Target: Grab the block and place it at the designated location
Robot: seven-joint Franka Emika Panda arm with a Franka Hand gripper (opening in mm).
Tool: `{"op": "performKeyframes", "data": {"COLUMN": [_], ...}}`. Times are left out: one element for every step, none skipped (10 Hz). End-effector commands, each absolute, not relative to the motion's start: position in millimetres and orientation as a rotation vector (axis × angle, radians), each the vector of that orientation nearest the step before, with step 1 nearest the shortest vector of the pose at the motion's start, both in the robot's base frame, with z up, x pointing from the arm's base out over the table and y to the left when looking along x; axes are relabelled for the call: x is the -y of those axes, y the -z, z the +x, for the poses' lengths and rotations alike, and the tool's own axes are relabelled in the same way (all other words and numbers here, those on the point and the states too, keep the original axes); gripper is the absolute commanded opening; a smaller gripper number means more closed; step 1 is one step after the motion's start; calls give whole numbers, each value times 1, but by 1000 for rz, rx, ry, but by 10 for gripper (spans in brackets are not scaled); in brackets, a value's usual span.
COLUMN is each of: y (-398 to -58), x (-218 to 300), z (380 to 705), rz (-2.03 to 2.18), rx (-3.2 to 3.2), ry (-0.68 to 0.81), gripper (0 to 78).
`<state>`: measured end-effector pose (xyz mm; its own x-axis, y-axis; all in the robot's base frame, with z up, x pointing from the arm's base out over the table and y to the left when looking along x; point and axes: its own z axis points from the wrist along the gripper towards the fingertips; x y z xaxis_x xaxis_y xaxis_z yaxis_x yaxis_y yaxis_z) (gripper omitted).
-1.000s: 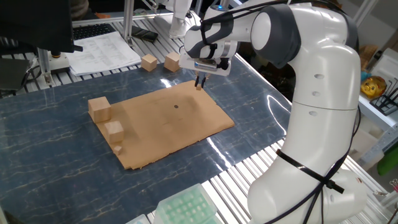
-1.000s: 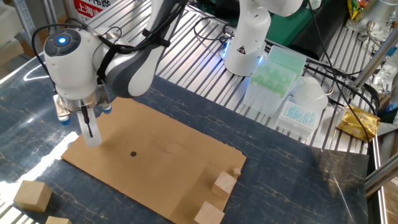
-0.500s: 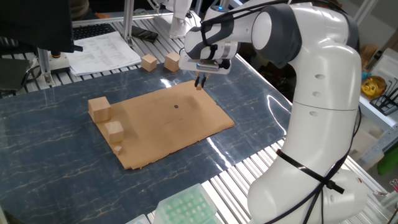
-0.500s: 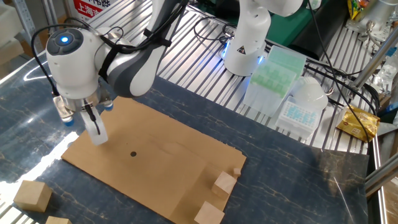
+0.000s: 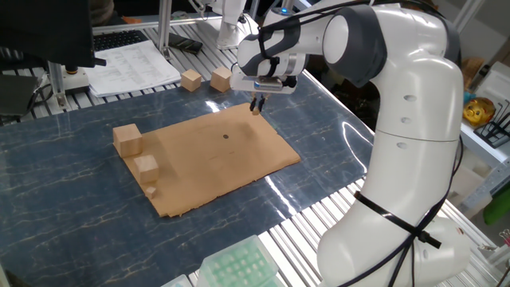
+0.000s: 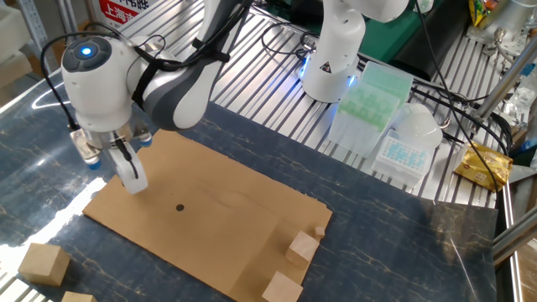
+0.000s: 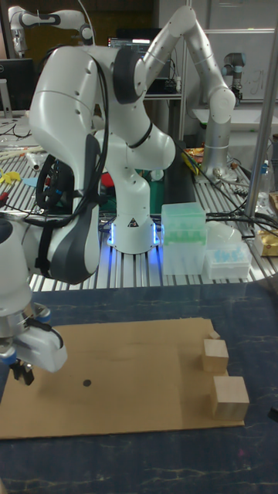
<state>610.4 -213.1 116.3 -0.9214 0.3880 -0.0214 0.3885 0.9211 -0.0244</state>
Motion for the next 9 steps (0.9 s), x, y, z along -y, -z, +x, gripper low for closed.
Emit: {"op": "performKeyframes", "data": {"y": [-122,-122,-121,-120,-117,-115,-114,-115,-115], "x": [174,162,153,147,137,130,125,119,117], "z": [595,590,586,584,580,577,576,575,575], "rz": [722,756,770,784,804,817,831,853,861], "rx": [-3045,-3036,-3032,-3024,-3009,-2999,-2995,-2991,-2989], "ry": [30,27,27,26,20,17,14,10,9], "gripper": [12,12,12,12,12,12,12,12,12]}}
